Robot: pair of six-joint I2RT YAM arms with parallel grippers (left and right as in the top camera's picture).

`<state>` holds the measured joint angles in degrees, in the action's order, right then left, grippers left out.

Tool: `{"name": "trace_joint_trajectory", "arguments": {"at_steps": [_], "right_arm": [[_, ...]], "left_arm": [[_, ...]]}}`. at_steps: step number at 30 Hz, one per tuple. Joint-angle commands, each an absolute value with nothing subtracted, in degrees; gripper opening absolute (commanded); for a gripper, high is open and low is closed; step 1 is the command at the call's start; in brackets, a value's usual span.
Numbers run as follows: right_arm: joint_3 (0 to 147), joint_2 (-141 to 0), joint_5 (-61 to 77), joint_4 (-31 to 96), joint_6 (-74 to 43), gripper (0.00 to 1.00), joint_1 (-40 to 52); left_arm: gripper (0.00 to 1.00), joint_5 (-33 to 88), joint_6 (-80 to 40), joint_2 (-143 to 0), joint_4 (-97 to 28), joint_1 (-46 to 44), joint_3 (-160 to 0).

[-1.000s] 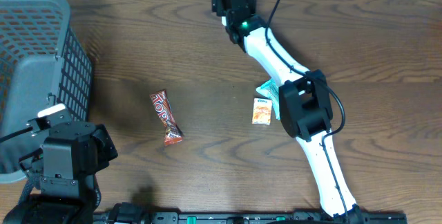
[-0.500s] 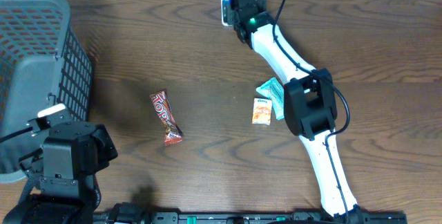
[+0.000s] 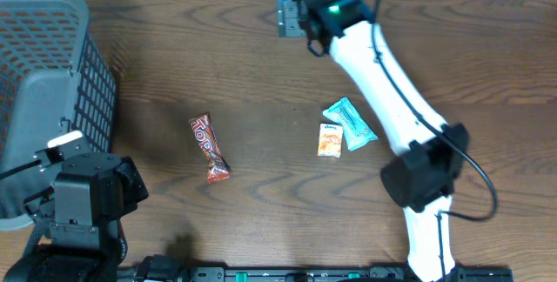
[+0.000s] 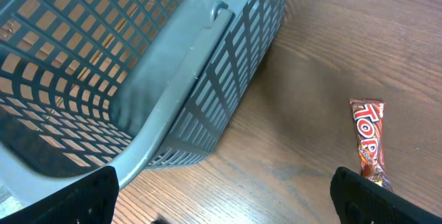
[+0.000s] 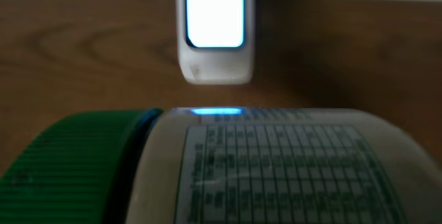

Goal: Scan the item barcode
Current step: 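Carry the jar to the scanner and hold its label under it, then move the held jar right and set it down at the table edge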

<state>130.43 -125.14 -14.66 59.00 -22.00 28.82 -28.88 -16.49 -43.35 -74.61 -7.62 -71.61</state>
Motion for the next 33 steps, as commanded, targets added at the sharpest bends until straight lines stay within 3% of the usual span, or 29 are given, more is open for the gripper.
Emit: {"name": "trace_joint_trajectory", "arguments": {"at_steps": [1, 15, 25, 33], "right_arm": [[131.04, -123.04, -14.48, 65.23, -28.03, 0.74, 27.03], [131.02, -122.91, -15.14, 85.60, -30.41, 0.73, 10.17], [125.43, -122.91, -17.50, 84.38, -32.60, 0.75, -8.16], [113.51, -122.93, -17.91, 74.70, -33.43, 0.74, -19.70]], "left_arm": [[0.98, -29.65, -16.21, -43.40, -74.76, -7.75, -71.68], [0.98, -29.63, -16.21, -43.40, -74.76, -7.75, -71.68], [0.98, -29.63, -16.21, -43.40, -74.76, -7.75, -71.68], [0.98, -29.63, -16.21, -43.40, -74.78, -7.75, -71.68]]}}
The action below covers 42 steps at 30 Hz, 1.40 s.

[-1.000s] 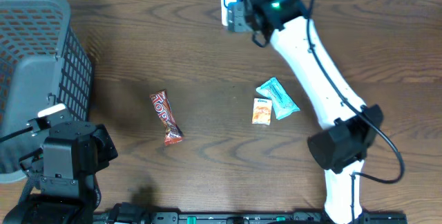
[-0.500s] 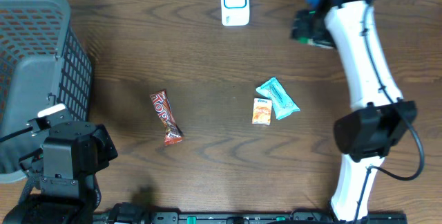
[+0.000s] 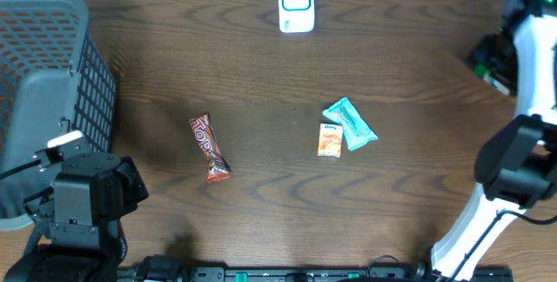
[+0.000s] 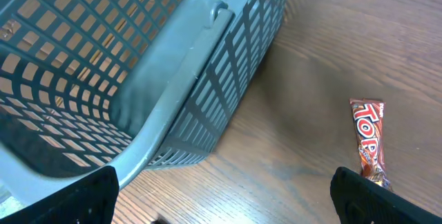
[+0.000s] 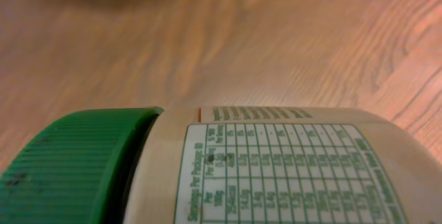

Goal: Scan the item barcode
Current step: 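Move the held jar right and set it down at the table edge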

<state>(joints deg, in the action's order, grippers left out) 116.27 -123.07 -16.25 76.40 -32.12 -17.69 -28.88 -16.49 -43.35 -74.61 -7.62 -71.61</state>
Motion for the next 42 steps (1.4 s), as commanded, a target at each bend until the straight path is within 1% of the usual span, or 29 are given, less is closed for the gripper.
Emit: {"name": "trace_joint_trajectory", "arguments": {"at_steps": [1, 8, 10, 14, 17, 18, 20, 21, 23, 25, 26, 28, 29, 33, 42], "right_arm": [[111.53, -122.93, -18.39, 72.62, -33.41, 0.74, -20.93], [99.81, -122.93, -24.51, 61.19, -33.41, 0.75, -27.79], [97.34, -122.93, -24.56, 57.91, -33.36, 0.77, -29.76], [93.95, -122.93, -24.51, 51.77, -31.22, 0.79, -34.20], [93.58, -122.93, -24.51, 50.43, -31.22, 0.80, -36.95], [93.58, -122.93, -24.38, 49.98, -31.24, 0.81, -37.82], [93.58, -122.93, -23.07, 48.90, -31.22, 0.90, -39.53], [93.58, -122.93, -22.15, 48.62, -31.22, 0.93, -40.27], [93.58, -122.93, -20.88, 48.27, -31.24, 0.95, -41.54], [93.58, -122.93, -21.10, 48.14, -31.22, 0.99, -42.70], [93.58, -122.93, -21.10, 48.01, -31.24, 0.99, -43.24], [93.58, -122.91, -19.84, 47.70, -31.44, 0.96, -44.38], [93.60, -122.91, -18.96, 47.70, -31.44, 0.96, -44.73], [94.65, -122.58, -15.53, 48.86, -29.87, 0.99, -45.45], [106.30, -119.15, -13.28, 60.84, -29.56, 0.99, -43.44]], "left_arm": [[0.98, -29.63, -16.21, -43.40, -74.76, -7.75, -71.68], [0.98, -29.63, -16.21, -43.40, -74.78, -7.75, -71.68], [0.98, -29.63, -16.21, -43.40, -74.76, -7.75, -71.68], [0.98, -29.63, -16.21, -43.40, -74.78, -7.75, -71.68], [0.98, -29.63, -16.21, -43.40, -74.78, -7.75, -71.68], [0.98, -29.63, -16.21, -43.40, -74.76, -7.75, -71.68], [0.98, -29.63, -16.21, -43.40, -74.78, -7.75, -71.68], [0.98, -29.63, -16.21, -43.40, -74.76, -7.75, -71.68], [0.98, -29.63, -16.21, -43.40, -74.78, -7.75, -71.68], [0.98, -29.63, -16.21, -43.40, -74.76, -7.75, -71.68], [0.98, -29.63, -16.21, -43.40, -74.76, -7.75, -71.68], [0.98, -29.63, -16.21, -43.40, -74.76, -7.75, -71.68], [0.98, -29.63, -16.21, -43.40, -74.78, -7.75, -71.68], [0.98, -29.63, -16.21, -43.40, -74.76, -7.75, -71.68], [0.98, -29.63, -16.21, -43.40, -74.76, -7.75, -71.68]]}}
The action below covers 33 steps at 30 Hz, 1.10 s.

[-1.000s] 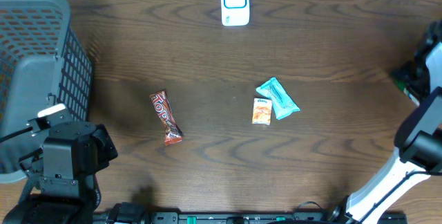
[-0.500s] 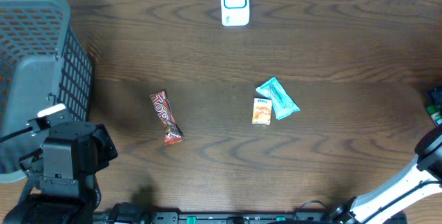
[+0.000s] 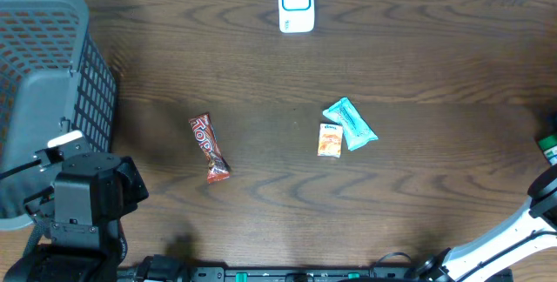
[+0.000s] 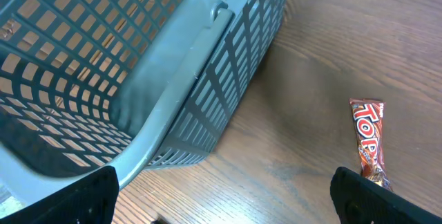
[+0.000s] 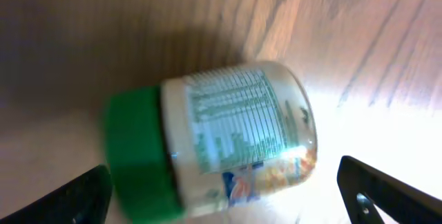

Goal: Scan the item barcode
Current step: 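Move the held jar right and set it down at the table edge, then reach the right gripper to the mint-green wipes pack and grasp it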

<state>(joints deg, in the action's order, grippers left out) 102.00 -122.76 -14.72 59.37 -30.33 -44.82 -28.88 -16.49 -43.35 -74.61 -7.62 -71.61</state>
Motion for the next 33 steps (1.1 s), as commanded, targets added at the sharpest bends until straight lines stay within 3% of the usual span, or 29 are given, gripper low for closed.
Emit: {"name": "trace_joint_trajectory", "arguments": {"at_steps": [1, 10, 20, 28, 30, 33], "right_arm": [[107.37, -118.52, -12.27, 61.71, -28.93, 0.99, -42.87], [109.32, -113.08, 3.53, 67.13, -28.03, 0.99, -32.60], [109.30, -112.81, 3.38, 75.18, -28.56, 0.99, -7.40], [107.77, -112.84, 3.33, 82.15, -48.95, 0.97, 9.02], [106.50, -112.84, 3.27, 81.30, -50.74, 0.92, 12.40], [104.75, -112.86, -0.40, 78.15, -47.72, 0.94, 18.22]], "left_arm": [[0.98, -29.63, -16.21, -43.40, -74.78, -7.75, -71.70], [0.98, -29.63, -16.21, -43.40, -74.76, -7.75, -71.68], [0.98, -29.63, -16.21, -43.40, -74.76, -7.75, -71.68], [0.98, -29.63, -16.21, -43.40, -74.76, -7.75, -71.70], [0.98, -29.63, -16.21, -43.40, -74.78, -7.75, -71.68], [0.98, -29.63, -16.21, -43.40, -74.76, -7.75, -71.68]]}}
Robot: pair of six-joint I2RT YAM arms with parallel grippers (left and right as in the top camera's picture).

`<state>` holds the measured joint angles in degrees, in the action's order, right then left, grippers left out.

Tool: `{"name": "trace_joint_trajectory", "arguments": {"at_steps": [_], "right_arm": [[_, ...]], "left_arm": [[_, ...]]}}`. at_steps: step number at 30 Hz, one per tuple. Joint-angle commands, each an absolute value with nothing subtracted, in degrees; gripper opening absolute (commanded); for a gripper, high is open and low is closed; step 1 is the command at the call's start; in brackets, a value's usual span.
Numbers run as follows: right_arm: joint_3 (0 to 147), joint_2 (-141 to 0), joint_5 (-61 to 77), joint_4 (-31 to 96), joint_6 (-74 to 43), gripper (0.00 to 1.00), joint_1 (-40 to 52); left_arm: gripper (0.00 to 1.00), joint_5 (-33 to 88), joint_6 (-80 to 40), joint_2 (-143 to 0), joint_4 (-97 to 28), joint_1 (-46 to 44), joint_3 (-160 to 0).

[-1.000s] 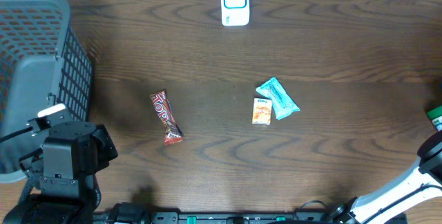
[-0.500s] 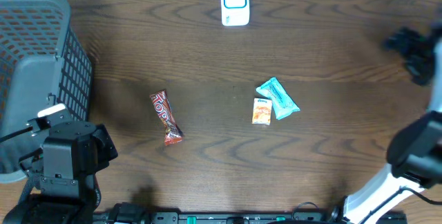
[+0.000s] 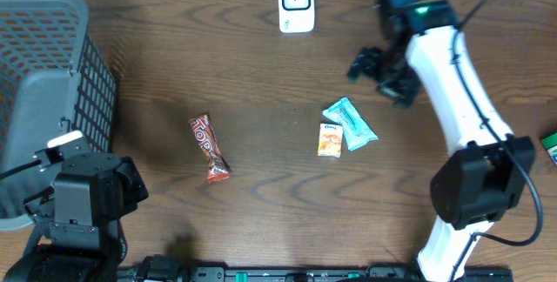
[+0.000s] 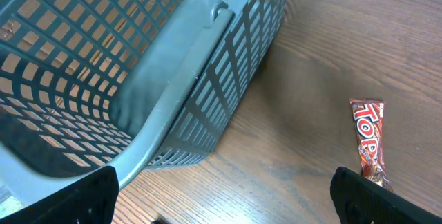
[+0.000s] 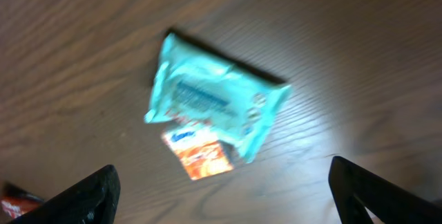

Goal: Scan the item barcode
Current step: 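Reach the right gripper to the mint-green wipes pack and grasp it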

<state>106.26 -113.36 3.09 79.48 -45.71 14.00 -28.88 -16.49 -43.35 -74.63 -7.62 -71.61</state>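
The white scanner (image 3: 296,2) stands at the table's far edge. A teal packet (image 3: 350,124) (image 5: 214,99) lies mid-table with a small orange sachet (image 3: 329,140) (image 5: 202,156) touching it. My right gripper (image 3: 383,75) (image 5: 228,196) hangs open just beyond and right of them, nothing between its fingers (image 5: 90,193). A red chocolate bar (image 3: 210,148) (image 4: 368,137) lies left of centre. A green-capped bottle (image 3: 550,145) shows at the right edge. My left gripper (image 4: 221,203) is open near the front left.
A grey mesh basket (image 3: 43,99) (image 4: 173,79) fills the left side of the table, close in front of the left gripper. The right arm (image 3: 452,82) stretches from the front right over the table.
My right gripper was open over the green-capped bottle at the right edge. Now it is over the teal packet and orange sachet, still open. The bottle stays at the edge. The left arm is unmoved.
My right gripper held the green-capped bottle in front of the lit scanner. Then it held the bottle far to the right. Then the bottle lay on the table at the right edge, let go. Now the open gripper is above the packets.
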Motion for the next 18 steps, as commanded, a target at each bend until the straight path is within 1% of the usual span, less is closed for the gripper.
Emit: {"name": "trace_joint_trajectory", "arguments": {"at_steps": [1, 3, 6, 9, 13, 18], "right_arm": [[104.36, -112.86, -2.50, 77.28, -46.92, 0.94, 19.77], [103.28, -112.86, -9.80, 75.22, -46.22, 0.99, 23.77], [100.75, -113.16, -19.57, 70.98, -46.19, 0.99, 29.89], [98.04, -114.26, -25.63, 66.65, -46.19, 0.99, 34.35], [96.27, -117.75, -30.68, 63.77, -46.06, 0.99, 36.58], [96.27, -122.37, -31.33, 64.07, -44.05, 0.99, 36.45]], "left_arm": [[0.98, -29.63, -16.21, -43.40, -74.76, -7.75, -71.68], [0.98, -29.63, -16.21, -43.40, -74.78, -7.75, -71.68], [0.98, -29.63, -16.21, -43.40, -74.78, -7.75, -71.68], [0.98, -29.63, -16.21, -43.40, -74.78, -7.75, -71.68], [0.98, -29.63, -16.21, -43.40, -74.76, -7.75, -71.70], [0.98, -29.63, -16.21, -43.40, -74.76, -7.75, -71.68]]}}
